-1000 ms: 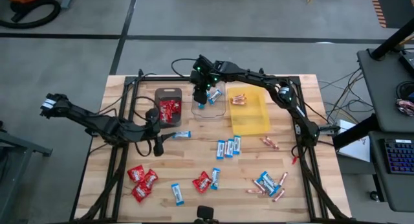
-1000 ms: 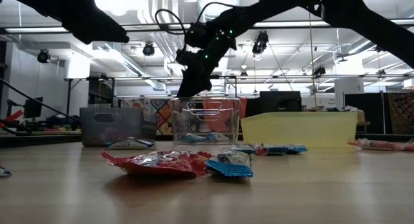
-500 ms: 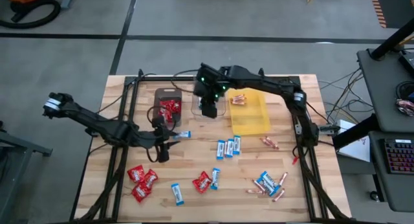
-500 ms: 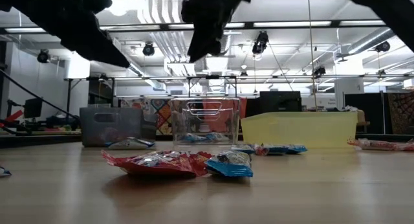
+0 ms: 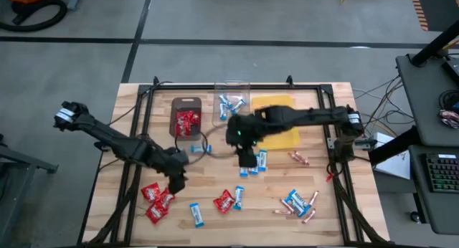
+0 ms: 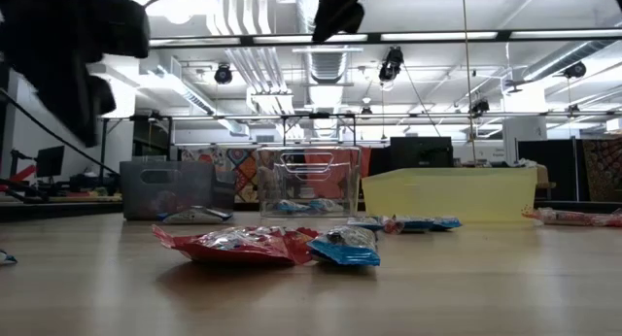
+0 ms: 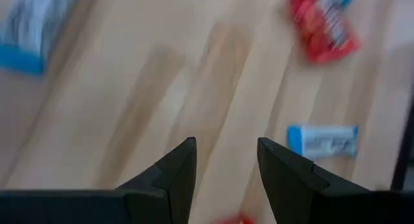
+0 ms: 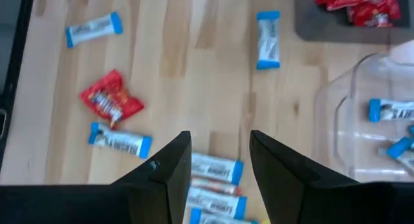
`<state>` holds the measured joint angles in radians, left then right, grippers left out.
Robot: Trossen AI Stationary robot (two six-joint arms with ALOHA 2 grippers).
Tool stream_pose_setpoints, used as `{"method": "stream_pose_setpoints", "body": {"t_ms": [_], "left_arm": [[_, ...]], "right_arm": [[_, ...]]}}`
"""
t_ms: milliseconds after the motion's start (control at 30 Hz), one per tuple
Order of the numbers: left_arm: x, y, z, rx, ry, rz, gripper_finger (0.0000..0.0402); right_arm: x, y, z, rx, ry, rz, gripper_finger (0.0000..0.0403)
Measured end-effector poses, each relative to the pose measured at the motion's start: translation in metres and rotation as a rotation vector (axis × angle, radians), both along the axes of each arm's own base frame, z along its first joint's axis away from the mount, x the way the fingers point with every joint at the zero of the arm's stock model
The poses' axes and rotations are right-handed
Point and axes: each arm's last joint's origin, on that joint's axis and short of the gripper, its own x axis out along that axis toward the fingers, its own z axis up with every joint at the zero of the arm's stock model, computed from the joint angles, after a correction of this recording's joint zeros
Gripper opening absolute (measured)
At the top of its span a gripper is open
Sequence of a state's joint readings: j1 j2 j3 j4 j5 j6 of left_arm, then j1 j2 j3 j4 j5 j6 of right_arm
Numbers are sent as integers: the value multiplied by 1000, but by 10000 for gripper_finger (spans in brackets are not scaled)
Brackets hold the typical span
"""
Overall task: Sort candy
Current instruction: Put the red candy into the black bin
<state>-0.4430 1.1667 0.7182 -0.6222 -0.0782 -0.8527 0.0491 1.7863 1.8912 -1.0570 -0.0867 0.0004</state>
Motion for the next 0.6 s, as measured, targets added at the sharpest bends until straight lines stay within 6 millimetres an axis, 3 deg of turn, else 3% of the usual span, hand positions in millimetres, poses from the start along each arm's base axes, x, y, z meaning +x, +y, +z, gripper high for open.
{"method": "stream_pose_setpoints", "body": {"t_ms": [233, 400, 600], "left_arm": [[6, -42, 2, 42, 253, 69, 147], [13, -67, -8, 58, 345, 98, 161], [16, -84, -30, 90, 466, 125, 203]], "right_arm": [[-13, 32, -7, 18, -10, 21, 148], [-18, 40, -12, 7, 5, 13, 148], [-19, 45, -12, 11, 4, 17, 148]]}}
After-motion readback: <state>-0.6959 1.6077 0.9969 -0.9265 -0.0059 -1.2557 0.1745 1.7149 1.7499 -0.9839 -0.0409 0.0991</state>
